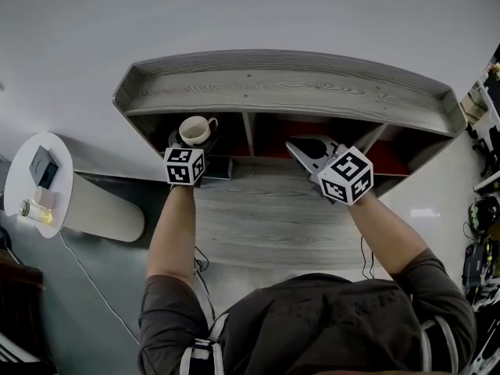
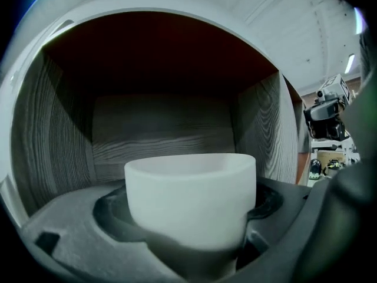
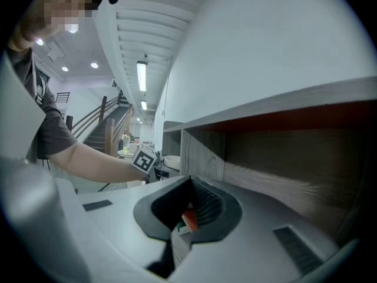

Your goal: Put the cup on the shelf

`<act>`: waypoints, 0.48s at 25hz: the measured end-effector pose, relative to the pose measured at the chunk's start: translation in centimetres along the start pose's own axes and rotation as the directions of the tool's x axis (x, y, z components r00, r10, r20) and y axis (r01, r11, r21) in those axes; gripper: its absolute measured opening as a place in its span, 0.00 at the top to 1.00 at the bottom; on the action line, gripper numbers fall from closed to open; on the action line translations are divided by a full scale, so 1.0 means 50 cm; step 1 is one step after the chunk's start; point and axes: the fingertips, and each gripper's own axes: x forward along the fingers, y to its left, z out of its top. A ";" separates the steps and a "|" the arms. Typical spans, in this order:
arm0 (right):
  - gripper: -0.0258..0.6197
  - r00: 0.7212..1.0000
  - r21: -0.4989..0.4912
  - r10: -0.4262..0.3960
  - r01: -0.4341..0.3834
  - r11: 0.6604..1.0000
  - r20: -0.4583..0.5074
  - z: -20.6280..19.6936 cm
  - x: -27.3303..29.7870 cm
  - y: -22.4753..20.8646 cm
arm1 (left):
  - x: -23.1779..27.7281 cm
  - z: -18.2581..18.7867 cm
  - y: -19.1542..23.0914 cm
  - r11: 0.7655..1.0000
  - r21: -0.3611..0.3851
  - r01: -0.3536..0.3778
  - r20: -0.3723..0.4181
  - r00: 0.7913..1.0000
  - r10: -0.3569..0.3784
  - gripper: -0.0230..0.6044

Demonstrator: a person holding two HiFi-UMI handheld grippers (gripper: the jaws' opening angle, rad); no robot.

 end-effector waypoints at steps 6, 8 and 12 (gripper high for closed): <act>0.97 1.000 0.005 0.005 -0.005 1.000 -0.006 -0.009 -0.003 0.011 | 0.004 -0.001 0.005 0.996 0.034 -0.079 0.018 0.997 0.078 0.27; 0.97 1.000 0.005 0.006 -0.006 1.000 -0.008 -0.011 -0.002 0.016 | 0.006 0.000 0.009 0.992 0.042 -0.115 0.025 0.993 0.115 0.27; 0.97 1.000 0.005 0.007 -0.007 1.000 -0.012 -0.013 -0.001 0.022 | 0.012 -0.001 0.015 0.990 0.029 -0.135 0.004 0.991 0.135 0.27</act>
